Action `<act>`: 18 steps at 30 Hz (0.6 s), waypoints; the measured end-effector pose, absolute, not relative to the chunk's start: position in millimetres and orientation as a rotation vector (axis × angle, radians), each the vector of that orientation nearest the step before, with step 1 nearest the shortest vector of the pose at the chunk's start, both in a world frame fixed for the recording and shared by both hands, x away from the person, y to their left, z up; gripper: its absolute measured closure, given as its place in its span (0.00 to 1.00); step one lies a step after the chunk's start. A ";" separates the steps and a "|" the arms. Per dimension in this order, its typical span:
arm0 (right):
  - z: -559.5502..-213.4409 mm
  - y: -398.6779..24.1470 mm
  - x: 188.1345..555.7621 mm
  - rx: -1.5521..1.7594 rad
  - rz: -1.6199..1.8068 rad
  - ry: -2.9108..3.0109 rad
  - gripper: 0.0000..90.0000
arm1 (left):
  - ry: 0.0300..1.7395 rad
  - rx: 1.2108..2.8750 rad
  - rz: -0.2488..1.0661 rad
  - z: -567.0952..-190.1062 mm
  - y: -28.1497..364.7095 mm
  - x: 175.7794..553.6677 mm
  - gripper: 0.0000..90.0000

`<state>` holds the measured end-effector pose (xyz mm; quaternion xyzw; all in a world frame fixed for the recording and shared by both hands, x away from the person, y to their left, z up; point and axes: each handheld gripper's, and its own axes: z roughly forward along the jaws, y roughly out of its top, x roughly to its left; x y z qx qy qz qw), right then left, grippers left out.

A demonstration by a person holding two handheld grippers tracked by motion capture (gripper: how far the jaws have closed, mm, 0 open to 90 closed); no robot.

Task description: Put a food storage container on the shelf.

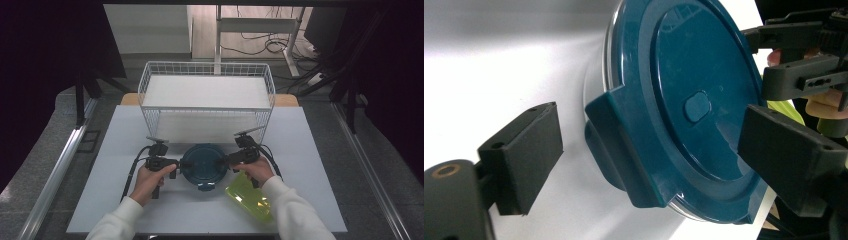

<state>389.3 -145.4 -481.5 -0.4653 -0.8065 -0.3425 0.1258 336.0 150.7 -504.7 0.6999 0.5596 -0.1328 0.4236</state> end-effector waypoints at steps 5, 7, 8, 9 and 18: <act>-486.2 -145.0 392.1 -1.349 -0.972 -2.307 0.21 | 1.411 1.734 -0.366 -509.0 148.5 337.0 0.16; -487.5 -144.4 392.5 -1.336 -0.970 -2.291 0.23 | 1.405 1.737 -0.375 -509.9 147.1 337.0 0.18; -487.5 -144.4 392.5 -1.336 -0.970 -2.291 0.23 | 1.405 1.737 -0.375 -509.9 147.1 337.0 0.20; -487.9 -143.0 392.1 -1.332 -0.967 -2.288 0.24 | 1.402 1.733 -0.394 -510.7 145.5 337.3 0.22; -488.9 -146.3 392.1 -1.395 -0.962 -2.226 0.32 | 1.471 1.683 -0.391 -510.5 140.6 336.1 0.28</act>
